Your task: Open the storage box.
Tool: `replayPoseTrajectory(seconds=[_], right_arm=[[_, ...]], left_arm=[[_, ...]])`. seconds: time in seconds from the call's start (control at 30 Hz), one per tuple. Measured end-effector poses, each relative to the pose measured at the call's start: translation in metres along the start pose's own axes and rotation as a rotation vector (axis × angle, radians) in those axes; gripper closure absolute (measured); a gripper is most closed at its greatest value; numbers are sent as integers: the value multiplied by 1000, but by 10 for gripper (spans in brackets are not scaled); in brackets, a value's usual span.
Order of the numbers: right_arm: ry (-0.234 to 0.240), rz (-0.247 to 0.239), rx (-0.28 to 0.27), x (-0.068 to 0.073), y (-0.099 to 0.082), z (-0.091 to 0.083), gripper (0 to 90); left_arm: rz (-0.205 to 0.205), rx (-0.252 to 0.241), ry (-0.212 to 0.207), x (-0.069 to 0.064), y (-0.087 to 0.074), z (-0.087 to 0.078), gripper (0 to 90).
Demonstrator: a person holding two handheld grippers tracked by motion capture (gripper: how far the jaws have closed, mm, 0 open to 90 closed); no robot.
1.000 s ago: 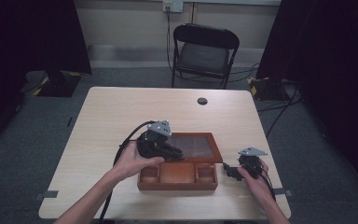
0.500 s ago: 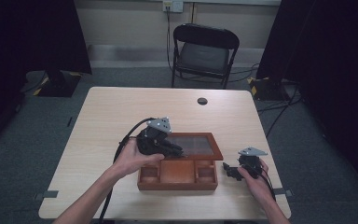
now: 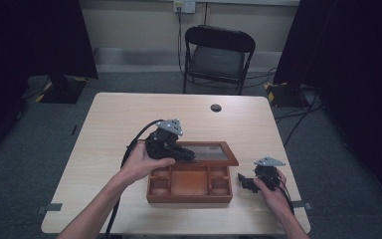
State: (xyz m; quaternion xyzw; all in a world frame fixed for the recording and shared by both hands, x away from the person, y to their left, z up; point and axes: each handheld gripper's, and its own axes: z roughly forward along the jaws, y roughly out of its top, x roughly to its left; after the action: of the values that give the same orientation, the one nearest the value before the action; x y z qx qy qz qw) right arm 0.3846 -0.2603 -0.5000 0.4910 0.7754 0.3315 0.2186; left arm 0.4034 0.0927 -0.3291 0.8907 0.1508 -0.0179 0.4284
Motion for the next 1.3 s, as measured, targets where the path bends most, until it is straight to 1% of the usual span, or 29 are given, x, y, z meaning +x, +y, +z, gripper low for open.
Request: replayPoseTrajectory(seconds=[0.27,0.33,0.4,0.43,0.47,0.5,0.53,0.57,0.63,0.7,0.9,0.93,0.97,1.03,1.1,1.13,1.2,1.23,1.27,1.3], right_arm=[[0,0,0,0,0,0,108],[0,0,0,0,0,0,108],[0,0,0,0,0,0,108],[0,0,0,0,0,0,108],[0,-1,-1,0,0,0,108],[0,-1,-1,0,0,0,108],[0,0,0,0,0,0,108],[0,-1,-1,0,0,0,108],[0,-1,-1,0,0,0,108],[0,0,0,0,0,0,108],[1,-2,-1,0,0,0,107],[1,-2,-1,0,0,0,107],[1,-2,-1,0,0,0,107],[1,-2,-1,0,0,0,108],[1,-2,-1,0,0,0,107],[1,-2,-1,0,0,0,108],[1,-2,-1,0,0,0,107],[1,-1,-1,0,0,0,108],[1,-2,-1,0,0,0,107],[1,-2,-1,0,0,0,107]], left_arm=[[5,8,-4,2,2,0,823],[20,15,1,3,4,-2,823],[17,17,5,3,5,-3,824],[13,6,3,3,6,-2,824],[20,19,2,5,7,-4,824],[20,19,2,5,7,-4,824],[8,7,1,6,7,-4,825],[8,-1,0,6,7,-4,825],[11,7,1,6,9,-5,825],[12,1,-2,7,9,-5,825],[17,8,0,8,12,-6,826],[16,6,2,8,12,-6,826],[32,17,4,9,13,-7,826],[28,22,7,9,14,-7,826],[33,26,12,9,16,-8,826],[37,22,25,9,18,-9,826],[43,28,24,10,19,-9,826],[35,23,26,9,19,-9,826],[49,25,31,10,20,-10,826],[49,25,31,10,20,-10,826]])
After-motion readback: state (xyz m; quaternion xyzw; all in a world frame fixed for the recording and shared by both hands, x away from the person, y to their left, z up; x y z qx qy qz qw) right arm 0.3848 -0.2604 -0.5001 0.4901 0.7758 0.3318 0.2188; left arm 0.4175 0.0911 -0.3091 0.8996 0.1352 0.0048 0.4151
